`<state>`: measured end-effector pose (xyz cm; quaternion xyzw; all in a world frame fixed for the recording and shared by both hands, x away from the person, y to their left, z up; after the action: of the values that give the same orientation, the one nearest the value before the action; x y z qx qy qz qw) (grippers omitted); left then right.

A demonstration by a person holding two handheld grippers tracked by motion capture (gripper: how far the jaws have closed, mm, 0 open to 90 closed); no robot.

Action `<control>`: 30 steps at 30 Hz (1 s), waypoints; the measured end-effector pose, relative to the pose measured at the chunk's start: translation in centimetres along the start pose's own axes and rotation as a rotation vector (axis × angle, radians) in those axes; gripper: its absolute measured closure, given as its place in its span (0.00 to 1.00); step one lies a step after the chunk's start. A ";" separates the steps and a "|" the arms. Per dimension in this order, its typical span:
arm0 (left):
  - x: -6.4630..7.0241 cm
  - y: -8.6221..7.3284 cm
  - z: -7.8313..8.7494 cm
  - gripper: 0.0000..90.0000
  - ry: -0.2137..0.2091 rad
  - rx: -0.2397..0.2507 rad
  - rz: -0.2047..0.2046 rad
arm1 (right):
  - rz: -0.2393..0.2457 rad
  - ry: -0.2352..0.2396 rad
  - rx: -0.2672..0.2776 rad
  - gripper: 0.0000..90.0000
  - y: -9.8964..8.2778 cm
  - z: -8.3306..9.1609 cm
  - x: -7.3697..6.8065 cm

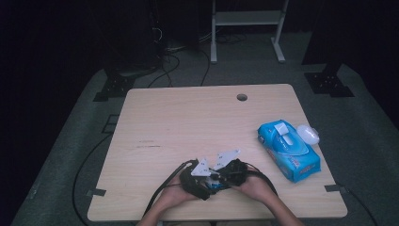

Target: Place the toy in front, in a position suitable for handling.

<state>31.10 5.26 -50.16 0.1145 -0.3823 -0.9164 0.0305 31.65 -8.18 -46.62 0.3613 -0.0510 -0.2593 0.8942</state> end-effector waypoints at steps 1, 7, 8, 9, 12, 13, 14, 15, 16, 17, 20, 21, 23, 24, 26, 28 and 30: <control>0.0 0.0 0.0 0.26 0.000 -0.001 -0.001 | -0.018 -0.009 0.008 0.92 -0.1 0.3 0.4; 0.0 0.0 0.0 0.26 -0.001 -0.005 -0.006 | -0.058 -0.083 0.038 0.92 -1.4 2.6 2.2; 0.0 0.0 0.0 0.26 -0.001 -0.003 -0.006 | -0.064 -0.094 0.041 0.92 -1.6 3.0 2.5; 0.0 0.0 0.0 0.26 -0.001 -0.003 -0.007 | -0.078 -0.101 0.042 0.92 -2.0 3.4 2.9; 0.0 0.0 0.0 0.26 0.000 -0.002 -0.008 | -0.124 -0.127 0.033 0.92 -3.3 4.4 4.0; 0.0 0.0 0.0 0.26 -0.002 -0.003 -0.008 | -0.137 -0.129 0.036 0.92 -3.7 4.7 4.3; 0.0 0.0 0.0 0.26 -0.003 -0.003 -0.008 | -0.150 -0.129 0.044 0.92 -3.9 4.9 4.5; 0.0 0.0 0.0 0.26 -0.004 -0.004 -0.009 | -0.152 -0.126 0.047 0.92 -4.0 4.9 4.6; 0.0 0.0 0.0 0.26 -0.004 -0.004 -0.009 | -0.148 -0.126 0.046 0.92 -3.8 4.8 4.4; 0.0 0.1 0.0 0.26 -0.004 -0.004 -0.009 | -0.143 -0.122 0.047 0.92 -3.7 4.7 4.3; 0.0 0.1 0.0 0.26 -0.005 -0.007 -0.008 | -0.109 -0.092 0.048 0.92 -2.4 3.7 3.2; 0.0 0.1 0.0 0.26 -0.005 -0.006 -0.008 | -0.098 -0.079 0.051 0.92 -2.0 3.4 2.9; 0.0 0.1 0.0 0.26 -0.003 -0.005 -0.005 | -0.076 -0.070 0.042 0.92 -1.4 2.8 2.4; 0.0 0.1 0.0 0.26 -0.003 -0.005 -0.004 | -0.064 -0.073 0.034 0.92 -1.2 2.6 2.3; 0.0 0.0 0.0 0.26 0.000 -0.002 -0.006 | -0.071 -0.071 0.028 0.92 -1.2 2.5 2.4; 0.0 0.0 0.0 0.26 -0.002 -0.004 -0.007 | -0.085 -0.083 0.033 0.92 -1.7 3.0 2.9; 0.0 0.0 0.0 0.26 -0.001 -0.004 -0.008 | -0.121 -0.091 0.053 0.92 -2.6 3.7 3.5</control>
<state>31.11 5.26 -50.14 0.1157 -0.3802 -0.9173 0.0271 32.54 -13.83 -46.03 0.3751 -0.0765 -0.3277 0.8638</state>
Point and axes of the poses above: each handheld gripper's, and its own axes: z roughly backward along the jaws, y roughly out of its top, x roughly to its right, the point moved 3 cm from there along -z, roughly forward along the jaws, and after that the axes turned 14 degrees about -z, right-handed, at the moved point
